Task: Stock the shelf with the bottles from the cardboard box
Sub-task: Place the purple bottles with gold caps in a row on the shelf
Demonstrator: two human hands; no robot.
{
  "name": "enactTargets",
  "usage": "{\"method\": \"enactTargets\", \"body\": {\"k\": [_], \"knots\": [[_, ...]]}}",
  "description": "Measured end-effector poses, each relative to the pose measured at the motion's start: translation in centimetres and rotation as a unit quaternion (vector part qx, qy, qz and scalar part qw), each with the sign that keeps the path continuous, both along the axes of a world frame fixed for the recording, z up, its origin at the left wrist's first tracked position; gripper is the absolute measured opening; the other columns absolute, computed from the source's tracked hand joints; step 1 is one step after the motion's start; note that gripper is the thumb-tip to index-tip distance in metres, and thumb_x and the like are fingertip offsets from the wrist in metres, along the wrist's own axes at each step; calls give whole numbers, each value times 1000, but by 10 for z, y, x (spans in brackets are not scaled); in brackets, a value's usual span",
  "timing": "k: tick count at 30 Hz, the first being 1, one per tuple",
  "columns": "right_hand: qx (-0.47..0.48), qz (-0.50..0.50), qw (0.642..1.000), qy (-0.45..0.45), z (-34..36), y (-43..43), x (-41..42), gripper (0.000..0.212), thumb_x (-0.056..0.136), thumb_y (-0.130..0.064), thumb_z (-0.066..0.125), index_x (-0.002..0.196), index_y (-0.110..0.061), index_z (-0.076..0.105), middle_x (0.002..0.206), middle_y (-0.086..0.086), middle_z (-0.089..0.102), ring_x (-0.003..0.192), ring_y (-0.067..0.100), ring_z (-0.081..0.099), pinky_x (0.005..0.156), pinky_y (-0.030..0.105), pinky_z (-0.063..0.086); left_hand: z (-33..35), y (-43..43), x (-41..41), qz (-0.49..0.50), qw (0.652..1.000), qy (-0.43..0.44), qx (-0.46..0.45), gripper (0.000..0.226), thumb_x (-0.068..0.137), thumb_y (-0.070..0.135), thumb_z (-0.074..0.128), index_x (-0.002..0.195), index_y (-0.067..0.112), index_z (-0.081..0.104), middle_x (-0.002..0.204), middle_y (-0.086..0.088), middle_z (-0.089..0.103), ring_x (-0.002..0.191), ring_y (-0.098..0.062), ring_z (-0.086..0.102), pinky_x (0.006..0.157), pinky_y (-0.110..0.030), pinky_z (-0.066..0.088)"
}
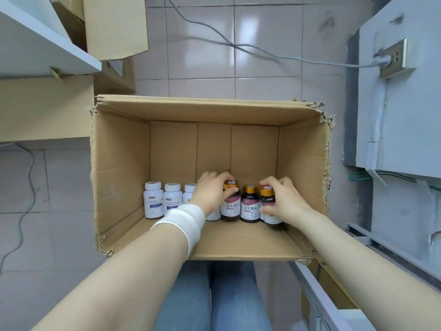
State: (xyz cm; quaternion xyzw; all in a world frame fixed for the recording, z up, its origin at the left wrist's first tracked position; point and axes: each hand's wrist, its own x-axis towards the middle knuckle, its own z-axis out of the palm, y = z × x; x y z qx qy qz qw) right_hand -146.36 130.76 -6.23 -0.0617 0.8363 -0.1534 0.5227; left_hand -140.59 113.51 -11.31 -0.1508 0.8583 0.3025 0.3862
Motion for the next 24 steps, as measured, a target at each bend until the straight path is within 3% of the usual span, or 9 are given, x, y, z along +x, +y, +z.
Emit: {"method": "enactTargets", "body": {"k": [3, 6, 9, 12, 15, 17, 20, 22, 24], "knots": [[-59, -134, 989, -7, 11, 0, 0, 64, 74, -19, 76, 129, -27, 46, 116, 5, 45, 105, 20, 49, 87, 20, 35, 20, -10, -2, 111, 992, 24, 57, 35, 91, 34, 56, 124, 24, 56, 115, -8, 52, 109, -23, 51, 88, -25, 38], [-104, -277, 953, -69, 31, -5, 4, 69, 71, -18, 79, 130, -20, 42, 117, -1, 50, 105, 15, 52, 86, 24, 42, 50, -24, -9, 207, 969, 52, 127, 32, 90, 24, 60, 122, 22, 58, 115, -5, 47, 104, -18, 55, 89, -20, 39], [-135, -368, 915, -93, 60, -9, 11, 61, 74, -18, 77, 126, -15, 45, 117, 2, 55, 102, 16, 55, 82, 26, 47, 84, -36, -18, 252, 949, 69, 178, 28, 91, 29, 58, 119, 28, 59, 119, -3, 50, 105, -14, 56, 88, -25, 46], [-163, -468, 863, -99, 96, -14, 23, 61, 78, -20, 72, 130, -15, 42, 119, 5, 57, 109, 21, 57, 94, 38, 49, 128, -45, -25, 313, 915, 95, 238, 17, 91, 30, 58, 108, 34, 60, 116, -4, 58, 104, -16, 60, 84, -24, 49], [-226, -551, 796, -112, 139, -19, 43, 60, 79, -23, 69, 132, -16, 42, 125, 8, 57, 114, 24, 57, 92, 39, 50, 177, -50, -27, 323, 892, 115, 295, 14, 93, 23, 55, 105, 28, 60, 103, -1, 62, 91, -10, 60, 71, -16, 47], [-263, -581, 766, -85, 171, -25, 60, 71, 68, -32, 75, 130, -16, 45, 125, 9, 60, 114, 25, 57, 93, 41, 49, 212, -53, -25, 314, 883, 121, 329, 12, 95, 23, 52, 101, 29, 59, 98, 0, 62, 87, -9, 60, 70, -18, 48], [-297, -615, 729, -39, 219, -41, 92, 103, 36, -56, 86, 126, -22, 47, 118, 8, 65, 108, 26, 63, 97, 46, 47, 260, -59, -17, 290, 872, 100, 382, 14, 98, 26, 45, 96, 32, 57, 101, -6, 66, 92, -19, 63, 80, -35, 53], [-325, -649, 688, -24, 246, -51, 120, 91, 50, -52, 83, 127, -20, 46, 113, 9, 68, 100, 26, 66, 97, 47, 47, 291, -62, -8, 260, 860, 61, 435, 15, 100, 23, 40, 98, 24, 54, 98, -8, 67, 88, -21, 66, 76, -34, 55], [-350, -689, 635, -14, 268, -59, 148, 55, 79, -34, 65, 128, -18, 46, 103, 8, 70, 91, 22, 66, 89, 47, 51, 322, -63, 1, 226, 846, 27, 483, 15, 100, 22, 37, 101, 18, 51, 92, -8, 67, 78, -19, 69, 66, -30, 57]]}}
